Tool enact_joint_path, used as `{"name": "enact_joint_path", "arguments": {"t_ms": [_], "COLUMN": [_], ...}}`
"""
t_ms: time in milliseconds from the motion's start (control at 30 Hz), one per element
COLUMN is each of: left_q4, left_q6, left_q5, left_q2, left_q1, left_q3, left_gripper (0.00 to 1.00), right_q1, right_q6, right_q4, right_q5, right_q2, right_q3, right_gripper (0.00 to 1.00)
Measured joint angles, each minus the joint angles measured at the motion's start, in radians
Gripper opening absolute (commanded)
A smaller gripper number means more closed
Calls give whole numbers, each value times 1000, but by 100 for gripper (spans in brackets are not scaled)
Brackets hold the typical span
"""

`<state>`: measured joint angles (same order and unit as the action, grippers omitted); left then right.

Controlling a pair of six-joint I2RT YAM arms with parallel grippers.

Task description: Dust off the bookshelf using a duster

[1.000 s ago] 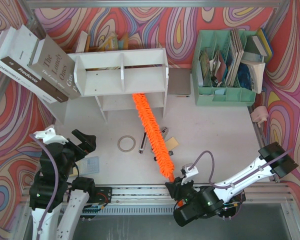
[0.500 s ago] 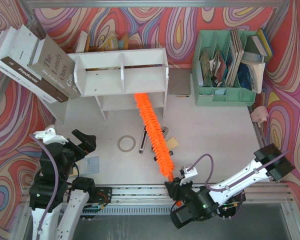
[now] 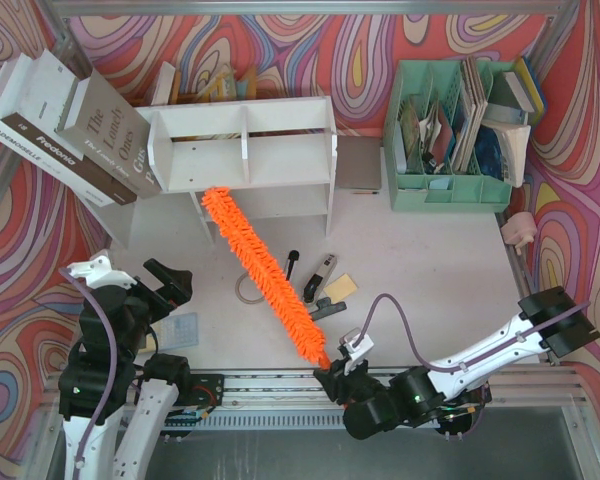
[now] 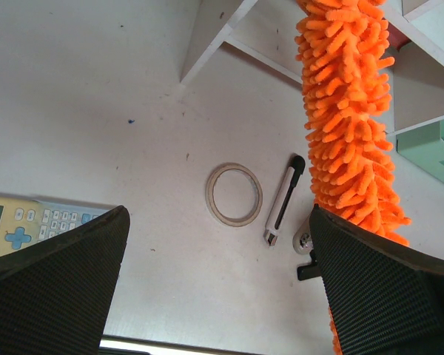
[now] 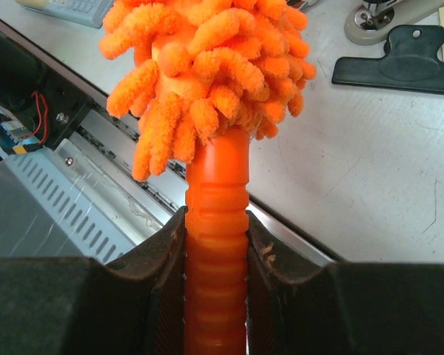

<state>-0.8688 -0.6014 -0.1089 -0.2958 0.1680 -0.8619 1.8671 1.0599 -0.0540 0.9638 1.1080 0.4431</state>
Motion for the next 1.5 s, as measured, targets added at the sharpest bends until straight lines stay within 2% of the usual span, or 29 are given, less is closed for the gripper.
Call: {"name": "enact_joint_path", "arguments": {"t_ms": [100,200,333,500,867,1133,1200,1267,1400,1500], "left_q4": [0,0,0,0,0,0,0,0,0,0], "left_q6": [0,0,0,0,0,0,0,0,0,0], "left_q5": [0,0,0,0,0,0,0,0,0,0], "left_q2": [0,0,0,0,0,0,0,0,0,0], "left_q1": [0,0,0,0,0,0,0,0,0,0], "left_q3": [0,0,0,0,0,0,0,0,0,0], "left_gripper": [98,98,98,98,98,98,98,98,98,98], "right_q1": [-15,-15,-15,-16,-12,-7,-7,-11,-40,-78], "right_q6": [-27,26,149,378,771,924,903,786,364,122], "right_q4": [19,-29,-158,-350,-646,-782,-782,-700,-298,-68], "right_q5": [-8,-1,9,40,80,137,142,135,86,33], "right_q2": [8,8,11,46,91,165,164,149,69,42], "right_q3": [1,11,43,101,127,187,187,181,93,29], "right_gripper": [0,0,0,0,0,0,0,0,0,0]}}
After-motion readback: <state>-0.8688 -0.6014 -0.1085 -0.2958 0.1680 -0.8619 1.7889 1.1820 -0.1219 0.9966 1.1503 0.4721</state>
